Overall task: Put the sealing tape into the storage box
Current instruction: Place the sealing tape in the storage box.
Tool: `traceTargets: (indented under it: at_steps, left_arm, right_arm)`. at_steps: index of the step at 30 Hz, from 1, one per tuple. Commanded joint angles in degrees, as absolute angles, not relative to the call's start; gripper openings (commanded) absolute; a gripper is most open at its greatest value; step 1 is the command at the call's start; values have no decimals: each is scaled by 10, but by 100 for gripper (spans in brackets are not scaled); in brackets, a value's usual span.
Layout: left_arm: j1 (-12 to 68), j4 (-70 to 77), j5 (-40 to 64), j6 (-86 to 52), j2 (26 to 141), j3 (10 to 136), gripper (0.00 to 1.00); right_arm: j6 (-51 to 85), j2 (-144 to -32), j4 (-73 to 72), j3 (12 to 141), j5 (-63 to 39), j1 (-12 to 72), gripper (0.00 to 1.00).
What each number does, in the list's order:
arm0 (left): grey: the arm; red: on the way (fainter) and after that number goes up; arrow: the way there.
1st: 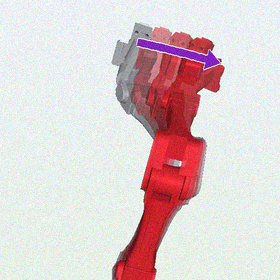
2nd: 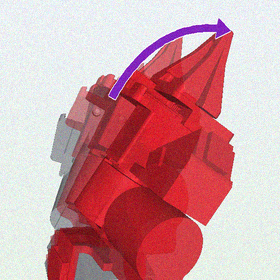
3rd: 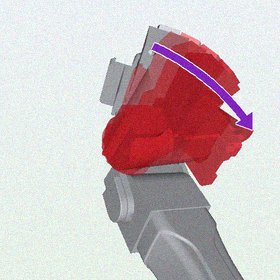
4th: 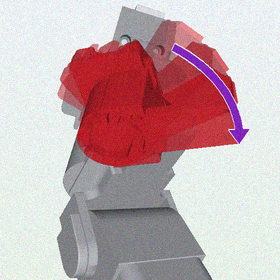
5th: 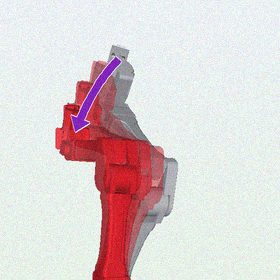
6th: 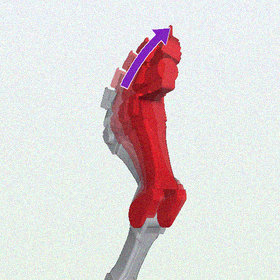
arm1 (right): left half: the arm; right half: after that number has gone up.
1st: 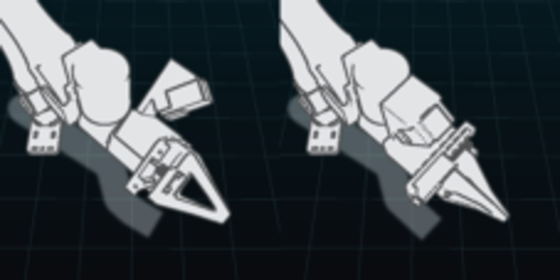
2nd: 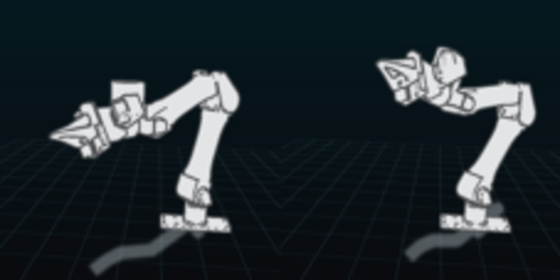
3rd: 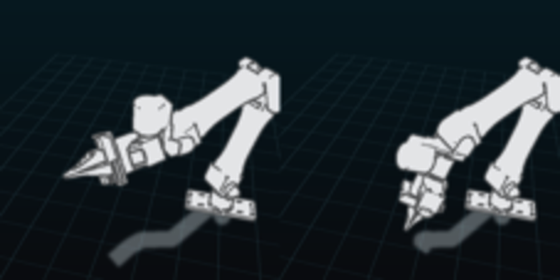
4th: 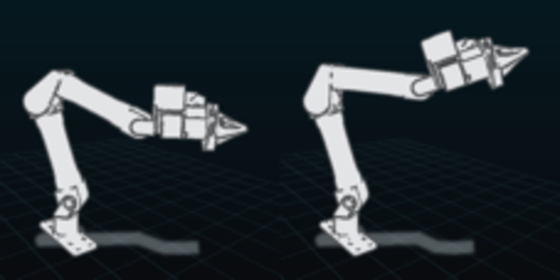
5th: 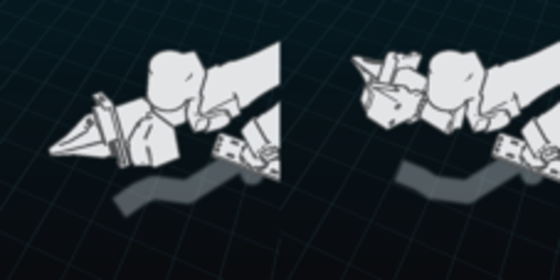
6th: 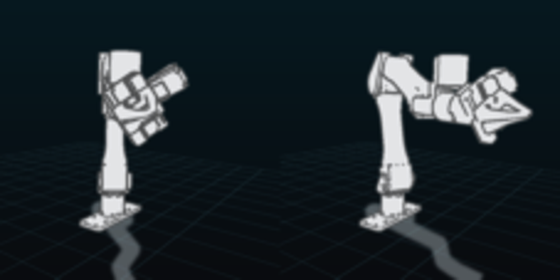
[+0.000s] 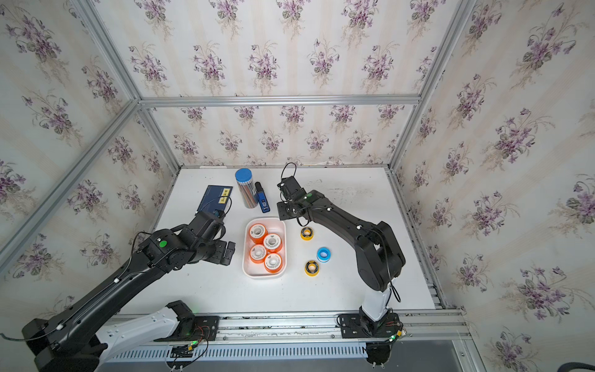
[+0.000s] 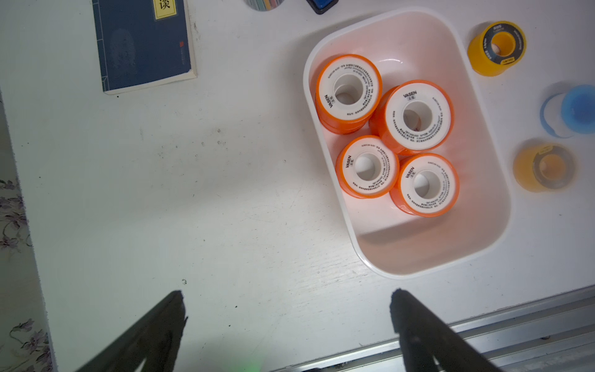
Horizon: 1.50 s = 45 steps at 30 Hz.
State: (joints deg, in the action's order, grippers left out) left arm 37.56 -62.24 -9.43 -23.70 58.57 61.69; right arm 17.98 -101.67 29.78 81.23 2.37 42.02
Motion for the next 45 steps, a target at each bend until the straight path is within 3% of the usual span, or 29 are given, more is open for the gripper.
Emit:
traceTargets:
  at_steps: [1,17,26,38,45]
  left_arm:
    - [375,-637,-108,-223,575,618,99]
    - [375,-617,-117,-227,545,594,100]
    - [375,-615,-117,-227,547,594,100]
    - [376,-615,-117,-227,550,593,100]
    - [375,-616,-117,-228,549,593,100]
  right_arm:
    - [188,-998,273,781,25,461,46]
    - [205,-1048,228,738,26,616,47]
    - [203,-1092,222,765,38,626,48]
    - [204,-1114,229,783,59,629,63]
    - [203,-1112,230,784,63,631,65]
